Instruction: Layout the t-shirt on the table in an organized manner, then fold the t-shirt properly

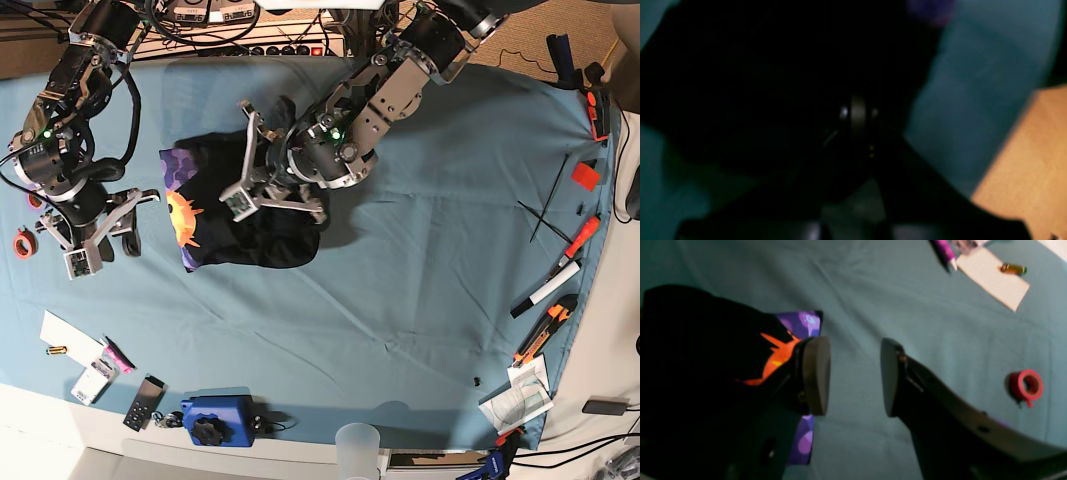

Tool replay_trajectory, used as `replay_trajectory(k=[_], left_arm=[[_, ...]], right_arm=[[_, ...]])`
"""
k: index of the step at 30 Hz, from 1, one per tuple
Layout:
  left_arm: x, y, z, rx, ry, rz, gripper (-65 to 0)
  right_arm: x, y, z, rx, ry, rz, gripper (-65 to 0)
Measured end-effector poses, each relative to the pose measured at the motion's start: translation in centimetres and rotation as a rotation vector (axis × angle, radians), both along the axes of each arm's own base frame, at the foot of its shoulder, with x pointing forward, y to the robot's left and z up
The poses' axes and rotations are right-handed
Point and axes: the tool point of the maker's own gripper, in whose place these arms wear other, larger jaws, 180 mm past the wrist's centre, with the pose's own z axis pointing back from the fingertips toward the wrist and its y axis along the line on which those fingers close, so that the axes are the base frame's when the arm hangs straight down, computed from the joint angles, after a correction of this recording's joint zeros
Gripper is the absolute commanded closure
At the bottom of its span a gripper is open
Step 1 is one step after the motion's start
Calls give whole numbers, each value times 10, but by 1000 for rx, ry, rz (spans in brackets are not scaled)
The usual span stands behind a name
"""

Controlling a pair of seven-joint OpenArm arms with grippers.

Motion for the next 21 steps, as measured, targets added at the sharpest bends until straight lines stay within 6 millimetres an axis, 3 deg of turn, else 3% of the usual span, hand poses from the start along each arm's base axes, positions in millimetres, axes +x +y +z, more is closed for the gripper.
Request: replay_trajectory(k=[5, 10, 18, 21], left_arm=[[-5, 39, -32, 148, 26, 120, 0], [-11, 48, -35, 159, 21, 172, 0], [-20, 63, -29, 220, 45, 183, 0], [-8, 53, 9, 106, -63, 194, 0]], right_arm=[[-5, -4, -46, 59, 131, 29, -249], [-11, 20, -80, 265, 199, 128, -249], [0, 21, -71, 294, 164, 133, -249], [11, 24, -58, 311, 123, 147, -249]])
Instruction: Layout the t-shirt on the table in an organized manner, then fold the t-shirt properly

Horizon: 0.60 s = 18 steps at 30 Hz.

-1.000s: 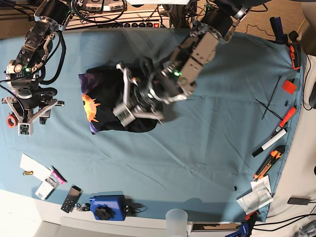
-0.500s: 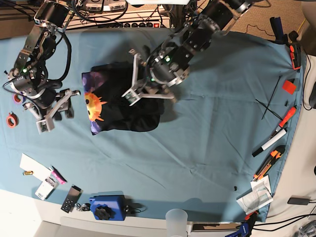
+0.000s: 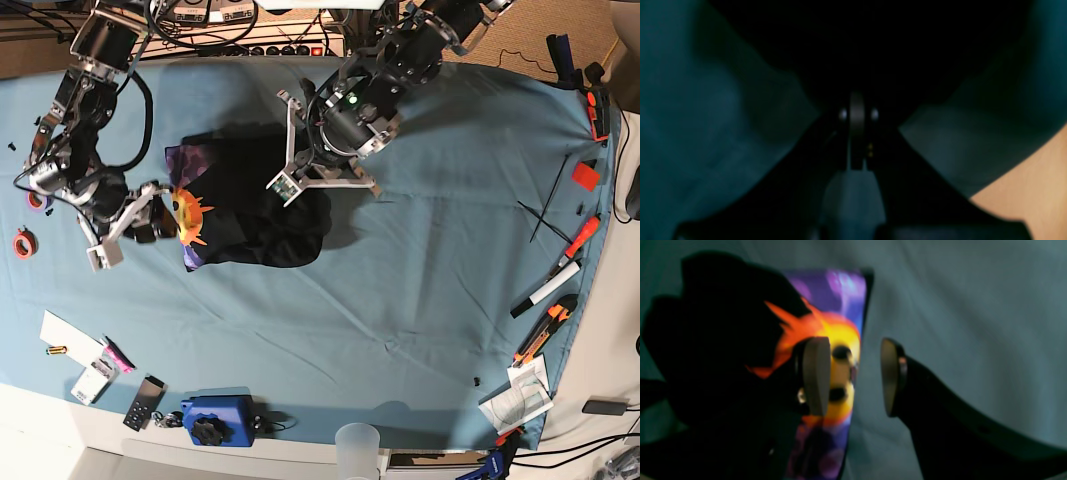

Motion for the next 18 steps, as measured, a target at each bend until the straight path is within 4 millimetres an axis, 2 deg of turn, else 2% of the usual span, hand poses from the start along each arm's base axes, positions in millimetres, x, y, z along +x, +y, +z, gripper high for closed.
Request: replay_trajectory(k=[3, 5, 9, 15, 18], left_arm=[[19, -19, 50, -171, -188, -12, 0], [25, -26, 59, -225, -243, -22, 0], [41, -35, 45, -190, -236, -22, 0], [79, -69, 37, -146, -225, -33, 0], [80, -64, 17, -49, -133, -35, 0]], right_arm=[[6, 6, 10, 40, -33, 14, -249], [5, 8, 10, 51, -31, 20, -249], [1, 8, 6, 43, -2, 27, -249], [-2, 8, 3, 36, 21, 32, -249], [-2, 8, 3, 35, 22, 32, -249]])
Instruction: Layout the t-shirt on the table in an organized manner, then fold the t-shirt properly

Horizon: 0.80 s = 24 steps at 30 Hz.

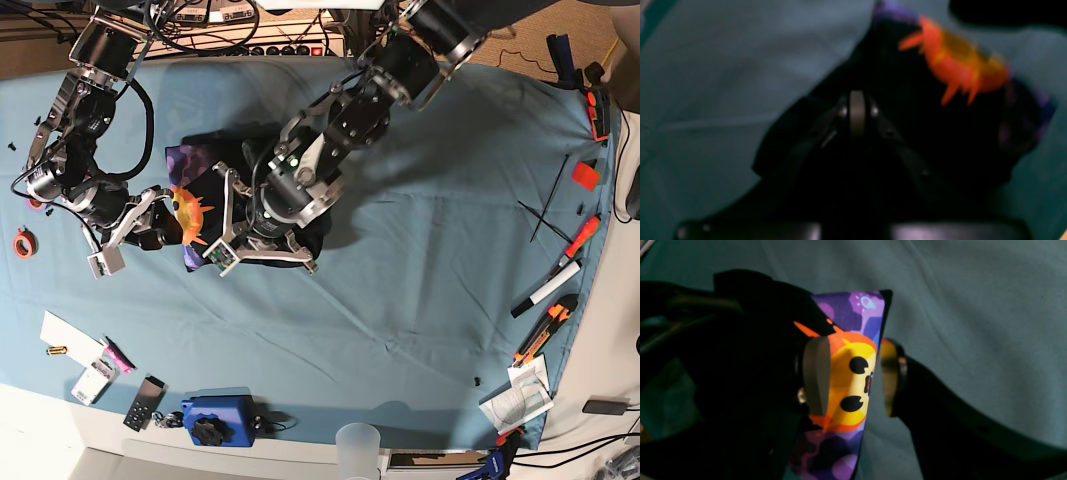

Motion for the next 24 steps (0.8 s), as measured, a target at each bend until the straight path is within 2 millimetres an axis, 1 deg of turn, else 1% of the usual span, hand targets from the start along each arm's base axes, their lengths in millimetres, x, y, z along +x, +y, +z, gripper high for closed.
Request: replay_trajectory(k=[2, 4, 7, 9, 10, 12, 14, 15, 17, 20, 24], left_arm=[[-6, 16, -16, 103, 81, 26, 0], [-8, 26, -23, 163, 106, 49, 0], [-9, 44, -30, 233, 142, 136, 0], [-13, 49, -34, 260, 172, 142, 0], [-16, 49, -36, 265, 187, 140, 0], [-25, 49, -43, 270, 208, 120, 0], [-40, 48, -55, 269, 251, 113, 0], [-46, 49, -59, 271, 263, 113, 0], [-50, 49, -62, 273, 259, 117, 0], [-49, 55, -64, 303, 230, 133, 0], [-45, 64, -63, 352, 192, 155, 0]], right_arm=[[0, 0, 0, -1, 0, 0, -249], [0, 0, 0, 1, -1, 1, -249], [0, 0, 0, -1, 1, 2, -249], [0, 7, -3, -8, 9, 25, -249], [0, 14, -5, -9, 16, 50, -249], [-2, 33, -13, -4, 43, 110, -249], [-6, 49, -26, -11, 81, 164, -249], [-7, 55, -32, -19, 94, 181, -249], [-8, 63, -45, -32, 120, 205, -249], [-8, 64, -65, -44, 154, 202, -249], [-6, 58, -74, -23, 160, 175, -249]])
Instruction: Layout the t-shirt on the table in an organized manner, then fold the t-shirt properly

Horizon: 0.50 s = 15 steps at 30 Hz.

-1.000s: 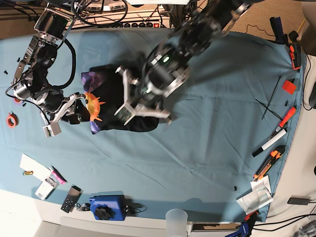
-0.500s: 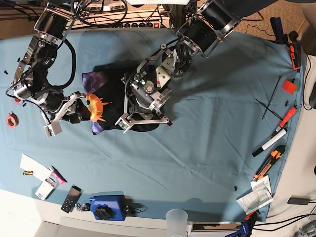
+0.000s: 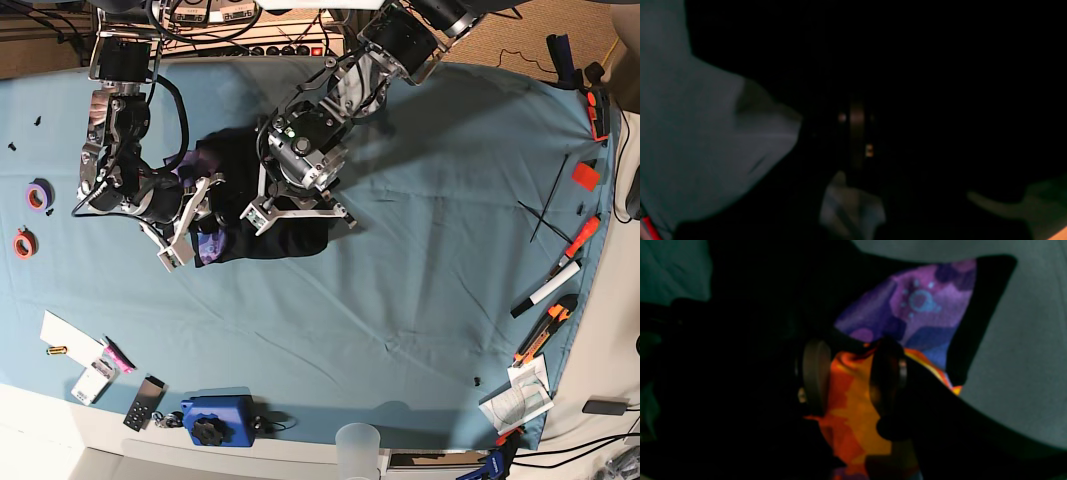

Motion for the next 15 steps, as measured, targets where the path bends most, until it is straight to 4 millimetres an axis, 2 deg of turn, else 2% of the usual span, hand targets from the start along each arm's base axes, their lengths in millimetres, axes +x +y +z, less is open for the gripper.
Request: replay_trajectory(k=[4, 8, 11, 15], left_arm=[[0, 5, -1, 28, -2, 8, 0], [0, 12, -2, 67, -4, 21, 0], [1, 26, -2, 108, -16, 67, 0], [14, 45, 17, 109, -114, 123, 0]], right_arm=[[2, -8, 2, 18, -8, -37, -249], [3, -28, 4, 12, -9, -104, -249], [3, -40, 5, 3, -9, -139, -249], [3, -40, 6, 16, -9, -146, -249]])
